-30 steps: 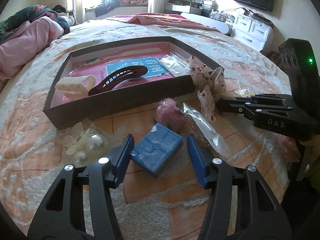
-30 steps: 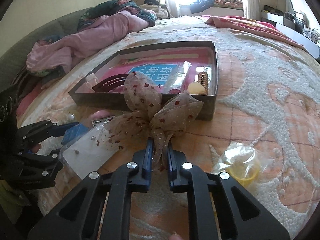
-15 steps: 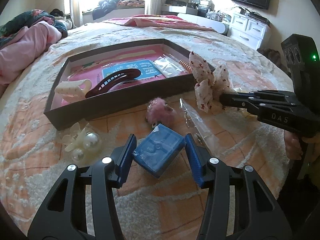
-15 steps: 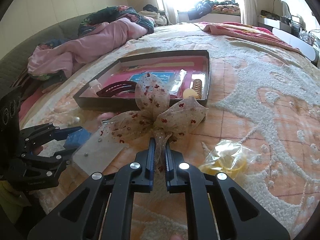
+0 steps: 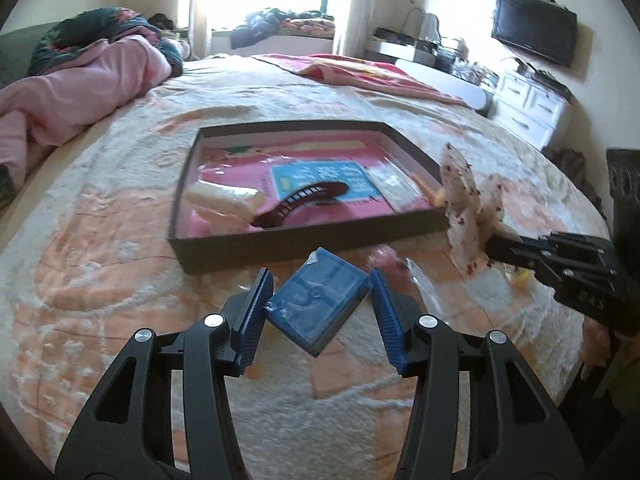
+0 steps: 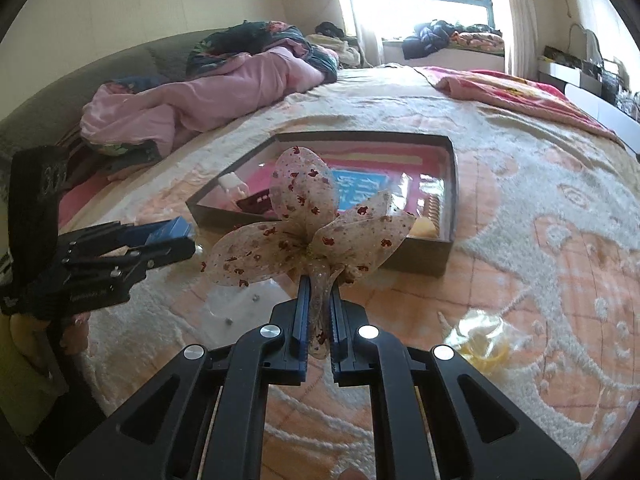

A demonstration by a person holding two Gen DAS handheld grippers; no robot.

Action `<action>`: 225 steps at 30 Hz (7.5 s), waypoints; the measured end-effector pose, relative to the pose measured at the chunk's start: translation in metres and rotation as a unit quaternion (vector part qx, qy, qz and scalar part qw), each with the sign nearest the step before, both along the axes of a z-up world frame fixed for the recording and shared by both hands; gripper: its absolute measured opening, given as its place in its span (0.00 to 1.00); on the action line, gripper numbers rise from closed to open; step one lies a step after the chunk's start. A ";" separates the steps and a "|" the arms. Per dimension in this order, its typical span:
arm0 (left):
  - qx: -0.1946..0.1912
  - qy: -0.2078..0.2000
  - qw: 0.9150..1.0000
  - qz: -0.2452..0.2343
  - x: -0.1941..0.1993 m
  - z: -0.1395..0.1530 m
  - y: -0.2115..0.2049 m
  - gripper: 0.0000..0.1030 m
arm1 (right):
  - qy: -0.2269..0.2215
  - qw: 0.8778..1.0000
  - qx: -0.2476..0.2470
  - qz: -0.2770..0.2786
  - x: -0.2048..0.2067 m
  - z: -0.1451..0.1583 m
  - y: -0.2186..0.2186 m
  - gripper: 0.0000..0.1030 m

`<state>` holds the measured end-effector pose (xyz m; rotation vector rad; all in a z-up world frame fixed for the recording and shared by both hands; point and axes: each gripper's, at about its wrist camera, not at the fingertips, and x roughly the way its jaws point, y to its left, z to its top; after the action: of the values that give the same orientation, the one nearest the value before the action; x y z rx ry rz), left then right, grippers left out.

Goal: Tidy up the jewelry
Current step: 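Carry the bow with the right tool while the left tool carries the blue case over the tray, then open the left tool to drop the blue case while the right tool lowers the bow into the tray, then move the left tool to the clear plastic bag while the right tool approaches the bagged yellow bangles, then grasp the clear bag with the left tool while the right tool grasps the yellow bangle bag, then carry the clear bag with the left tool while the right tool carries the bangle bag over the tray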

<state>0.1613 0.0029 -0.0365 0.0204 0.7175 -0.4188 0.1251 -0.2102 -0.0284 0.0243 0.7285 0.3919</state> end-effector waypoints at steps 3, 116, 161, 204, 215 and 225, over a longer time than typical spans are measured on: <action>-0.005 -0.003 1.000 0.014 0.008 0.005 0.005 0.40 | -0.007 1.000 -0.003 0.007 0.005 0.004 0.006 0.08; -0.057 -0.033 0.997 0.048 0.024 0.038 -0.009 0.89 | -0.032 0.995 -0.015 -0.098 0.003 0.019 -0.061 0.77; -0.076 0.086 0.993 -0.017 -0.017 -0.037 -0.052 0.55 | 0.073 0.989 0.032 -0.121 -0.004 -0.042 -0.081 0.66; -0.050 0.026 0.998 0.015 -0.022 -0.004 -0.033 0.12 | 0.004 1.000 -0.011 -0.019 -0.027 -0.004 -0.013 0.38; -0.062 0.007 0.997 0.054 -0.006 0.007 -0.005 0.11 | -0.006 1.000 -0.017 -0.003 -0.012 0.007 0.007 0.38; -0.067 -0.004 0.995 0.067 0.013 0.015 0.005 0.12 | -0.023 0.999 -0.018 -0.012 0.006 0.020 0.006 0.38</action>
<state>0.1739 0.0076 -0.0211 -0.1525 0.6775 -0.3373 0.1315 -0.2039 -0.0083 -0.0109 0.6889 0.3559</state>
